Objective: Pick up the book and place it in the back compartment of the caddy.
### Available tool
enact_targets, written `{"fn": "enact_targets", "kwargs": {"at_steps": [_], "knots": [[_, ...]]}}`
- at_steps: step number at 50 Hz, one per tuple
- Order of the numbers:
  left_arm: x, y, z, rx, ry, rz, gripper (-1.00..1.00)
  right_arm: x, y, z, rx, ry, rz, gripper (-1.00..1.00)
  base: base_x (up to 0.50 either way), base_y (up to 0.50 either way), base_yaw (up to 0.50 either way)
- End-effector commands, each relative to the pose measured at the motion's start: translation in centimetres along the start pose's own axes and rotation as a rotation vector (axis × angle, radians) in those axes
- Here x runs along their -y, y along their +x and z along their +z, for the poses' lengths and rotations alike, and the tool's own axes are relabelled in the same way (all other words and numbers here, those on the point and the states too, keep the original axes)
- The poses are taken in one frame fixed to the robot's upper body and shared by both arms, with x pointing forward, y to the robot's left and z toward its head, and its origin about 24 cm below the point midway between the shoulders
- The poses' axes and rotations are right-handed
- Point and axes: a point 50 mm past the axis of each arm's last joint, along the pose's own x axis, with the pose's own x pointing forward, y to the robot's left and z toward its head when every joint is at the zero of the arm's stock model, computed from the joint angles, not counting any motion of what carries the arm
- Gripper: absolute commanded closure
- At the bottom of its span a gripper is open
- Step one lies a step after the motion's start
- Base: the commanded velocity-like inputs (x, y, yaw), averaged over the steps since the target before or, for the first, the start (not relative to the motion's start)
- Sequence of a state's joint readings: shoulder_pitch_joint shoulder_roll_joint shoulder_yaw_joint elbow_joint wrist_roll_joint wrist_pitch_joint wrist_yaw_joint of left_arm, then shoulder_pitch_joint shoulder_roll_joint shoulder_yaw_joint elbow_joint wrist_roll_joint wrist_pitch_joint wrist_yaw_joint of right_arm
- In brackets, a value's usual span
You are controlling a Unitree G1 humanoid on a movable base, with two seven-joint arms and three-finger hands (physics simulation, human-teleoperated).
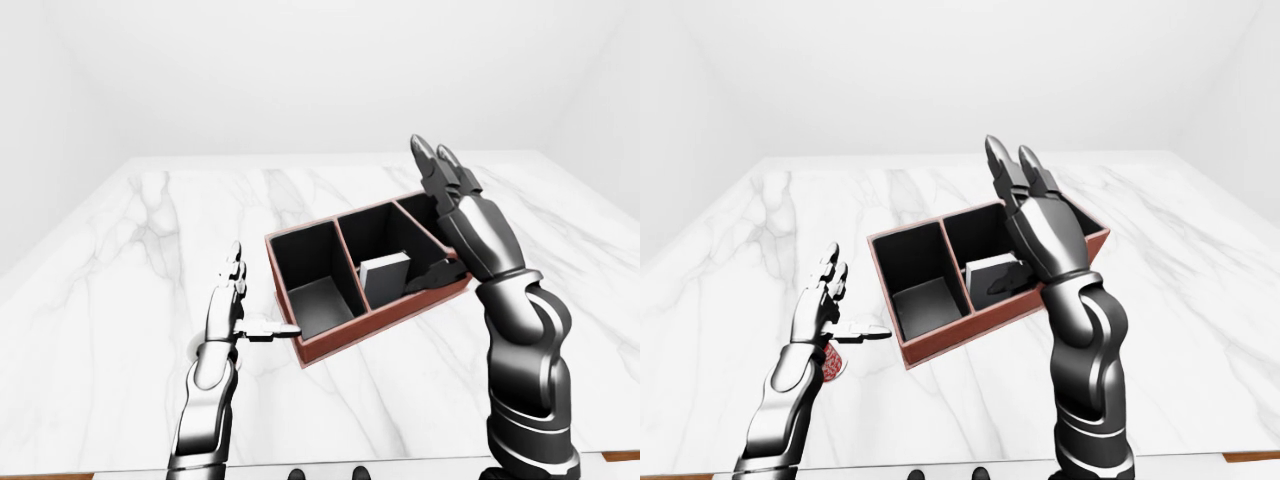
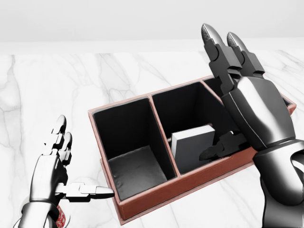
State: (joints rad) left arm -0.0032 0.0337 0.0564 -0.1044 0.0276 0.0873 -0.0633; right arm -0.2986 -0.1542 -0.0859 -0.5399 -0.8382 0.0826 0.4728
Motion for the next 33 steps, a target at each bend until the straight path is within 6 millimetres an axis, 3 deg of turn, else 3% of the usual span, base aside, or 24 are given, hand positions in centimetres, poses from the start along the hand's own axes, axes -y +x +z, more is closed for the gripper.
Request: {"fn": "enact_targets", "kwargs": {"at_steps": [1,16,27,33], "knots": [[0.0,0.0,0.1,0.006,-0.002,0.000,-1.00,1.5,-2.2,1.5,0.062,0.023,-0.050,-1.00,0.00,0.00,0.00],[-0.1,0.0,0.2,0.007,-0.003,0.002,-1.00,1.6,-5.7,2.1,0.103,0.220,-0.072,-1.00,0.00,0.00,0.00],[-0.4,-0.3,2.7,0.116,-0.012,0.006,-1.00,4.1,-6.6,3.9,0.254,0.242,-0.149,-1.00,0.00,0.00,0.00],[-0.4,-0.4,2.9,0.124,-0.014,0.005,-1.00,5.4,-7.5,5.0,0.372,0.297,-0.178,-1.00,0.00,0.00,0.00]]}}
